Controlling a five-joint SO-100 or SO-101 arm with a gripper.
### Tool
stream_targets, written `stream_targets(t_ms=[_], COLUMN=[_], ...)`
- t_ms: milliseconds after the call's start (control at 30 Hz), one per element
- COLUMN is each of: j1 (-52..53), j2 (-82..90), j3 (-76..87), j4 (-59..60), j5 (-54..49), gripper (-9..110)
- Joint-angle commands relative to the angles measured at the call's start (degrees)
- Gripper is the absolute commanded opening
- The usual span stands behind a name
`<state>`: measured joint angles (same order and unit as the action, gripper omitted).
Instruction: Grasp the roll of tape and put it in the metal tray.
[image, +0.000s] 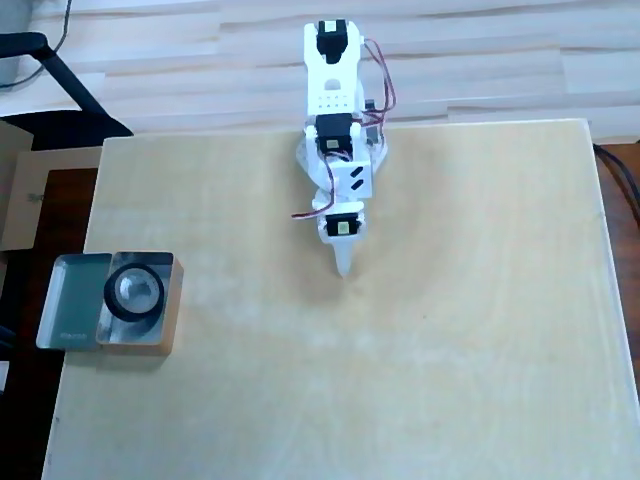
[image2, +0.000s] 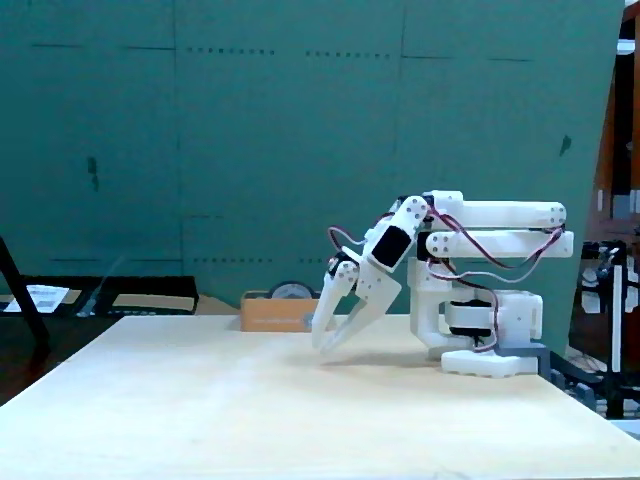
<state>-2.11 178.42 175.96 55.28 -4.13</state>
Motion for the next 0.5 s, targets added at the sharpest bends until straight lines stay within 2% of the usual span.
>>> stream_targets(t_ms=[0, 467], j1=[-0.1, 0.0], j2=[17.4, 17.1], j3=[0.6, 0.3], j4=[1.0, 0.5], j5=[-0.6, -0.8], gripper=[0, 0])
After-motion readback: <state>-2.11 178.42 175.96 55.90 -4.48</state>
